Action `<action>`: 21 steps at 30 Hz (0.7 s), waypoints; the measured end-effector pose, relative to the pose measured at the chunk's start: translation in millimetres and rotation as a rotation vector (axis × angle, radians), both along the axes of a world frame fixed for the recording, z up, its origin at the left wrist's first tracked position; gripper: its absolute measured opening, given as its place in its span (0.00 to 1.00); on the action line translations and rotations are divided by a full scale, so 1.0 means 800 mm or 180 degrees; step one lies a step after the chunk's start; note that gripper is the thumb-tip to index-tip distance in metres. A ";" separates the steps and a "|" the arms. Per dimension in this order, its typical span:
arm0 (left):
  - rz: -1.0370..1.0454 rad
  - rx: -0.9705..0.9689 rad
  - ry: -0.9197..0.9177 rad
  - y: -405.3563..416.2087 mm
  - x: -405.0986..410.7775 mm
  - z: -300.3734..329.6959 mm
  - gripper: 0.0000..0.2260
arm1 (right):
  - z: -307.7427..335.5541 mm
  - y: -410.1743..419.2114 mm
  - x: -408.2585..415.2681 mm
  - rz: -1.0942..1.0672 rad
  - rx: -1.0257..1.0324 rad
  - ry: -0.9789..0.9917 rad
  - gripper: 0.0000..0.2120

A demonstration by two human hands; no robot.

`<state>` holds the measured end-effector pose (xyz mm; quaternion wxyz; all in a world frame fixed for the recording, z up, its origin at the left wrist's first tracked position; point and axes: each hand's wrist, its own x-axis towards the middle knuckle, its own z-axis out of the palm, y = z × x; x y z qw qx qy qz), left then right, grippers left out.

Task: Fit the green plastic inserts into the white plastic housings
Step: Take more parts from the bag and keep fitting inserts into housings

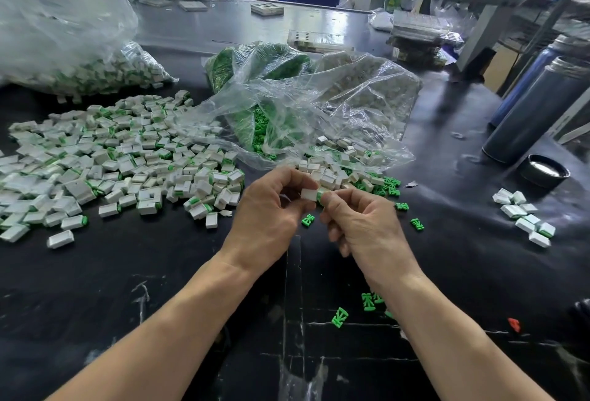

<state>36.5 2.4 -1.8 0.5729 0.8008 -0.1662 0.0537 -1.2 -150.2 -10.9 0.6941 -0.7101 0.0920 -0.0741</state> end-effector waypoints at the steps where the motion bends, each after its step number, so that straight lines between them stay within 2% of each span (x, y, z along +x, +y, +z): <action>1: -0.0026 -0.0020 0.0016 0.001 0.002 -0.001 0.12 | 0.000 -0.001 0.000 0.0058 0.0032 0.0021 0.09; 5: -0.0174 -0.0095 0.0081 0.006 0.007 -0.002 0.12 | 0.002 -0.005 -0.001 0.0251 0.0036 0.0071 0.08; 12: -0.0522 0.0206 0.0002 0.016 0.012 0.002 0.16 | 0.011 -0.019 -0.004 0.0666 0.0105 0.0346 0.07; 21: -0.0855 0.0263 0.0039 0.021 0.016 0.010 0.13 | 0.013 -0.025 -0.004 0.0870 0.0179 0.0455 0.08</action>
